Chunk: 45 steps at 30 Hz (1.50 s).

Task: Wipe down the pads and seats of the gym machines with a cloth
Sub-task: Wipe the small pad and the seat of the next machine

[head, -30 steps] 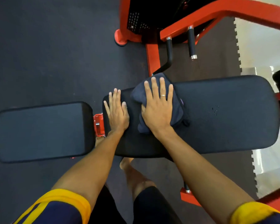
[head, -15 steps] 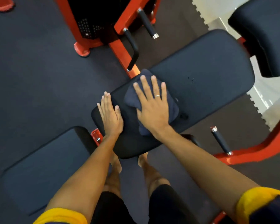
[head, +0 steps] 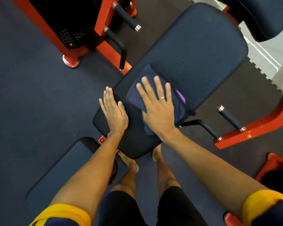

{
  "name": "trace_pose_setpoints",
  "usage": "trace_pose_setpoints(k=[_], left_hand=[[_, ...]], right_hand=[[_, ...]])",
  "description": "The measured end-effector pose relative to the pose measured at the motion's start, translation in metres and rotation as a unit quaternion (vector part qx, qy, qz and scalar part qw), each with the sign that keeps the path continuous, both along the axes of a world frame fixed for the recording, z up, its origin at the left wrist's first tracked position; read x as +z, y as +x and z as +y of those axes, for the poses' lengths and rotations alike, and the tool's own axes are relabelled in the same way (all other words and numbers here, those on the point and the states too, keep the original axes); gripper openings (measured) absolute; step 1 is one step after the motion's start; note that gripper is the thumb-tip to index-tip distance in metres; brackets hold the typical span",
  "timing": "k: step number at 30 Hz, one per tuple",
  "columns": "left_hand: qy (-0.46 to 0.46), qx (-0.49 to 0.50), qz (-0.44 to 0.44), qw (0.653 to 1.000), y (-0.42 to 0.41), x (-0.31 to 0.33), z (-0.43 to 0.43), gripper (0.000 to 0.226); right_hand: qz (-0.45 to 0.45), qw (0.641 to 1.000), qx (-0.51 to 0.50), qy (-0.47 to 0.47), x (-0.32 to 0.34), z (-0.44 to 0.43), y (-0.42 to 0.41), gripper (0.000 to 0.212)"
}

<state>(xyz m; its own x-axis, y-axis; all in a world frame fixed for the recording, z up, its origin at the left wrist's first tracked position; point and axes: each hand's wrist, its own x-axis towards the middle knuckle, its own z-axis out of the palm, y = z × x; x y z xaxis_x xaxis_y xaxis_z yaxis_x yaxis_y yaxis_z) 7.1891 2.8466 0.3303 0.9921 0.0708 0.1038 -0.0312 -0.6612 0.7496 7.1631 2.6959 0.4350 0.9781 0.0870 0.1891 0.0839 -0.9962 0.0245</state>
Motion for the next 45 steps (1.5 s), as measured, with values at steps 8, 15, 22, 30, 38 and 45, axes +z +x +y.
trace_pose_setpoints(k=[8, 15, 22, 30, 38, 45], left_hand=[[0.025, -0.099, -0.075, 0.992, 0.016, 0.023, -0.029, 0.056], [0.034, -0.113, -0.08, 0.99, 0.02, 0.046, -0.063, 0.058], [0.066, -0.167, -0.111, 0.978, 0.022, 0.058, -0.082, 0.06], [0.091, -0.164, -0.111, 0.976, 0.019, 0.054, -0.083, 0.06], [0.085, -0.16, -0.11, 0.977, 0.019, 0.055, -0.085, 0.06], [0.08, -0.162, -0.097, 0.979, 0.017, 0.054, -0.082, 0.058]], right_hand=[[-0.021, 0.997, -0.079, 0.013, 0.002, -0.054, -0.074, 0.076], [-0.059, 0.918, -0.303, 0.247, -0.015, -0.012, -0.081, 0.083], [-0.184, 0.803, -0.379, 0.423, 0.016, -0.042, -0.04, 0.087], [-0.05, 0.888, -0.315, 0.33, -0.011, -0.02, -0.094, 0.08], [-0.105, 0.949, -0.258, 0.151, 0.046, -0.077, -0.011, 0.073], [0.036, 0.999, 0.022, -0.024, 0.03, -0.104, -0.063, 0.087]])
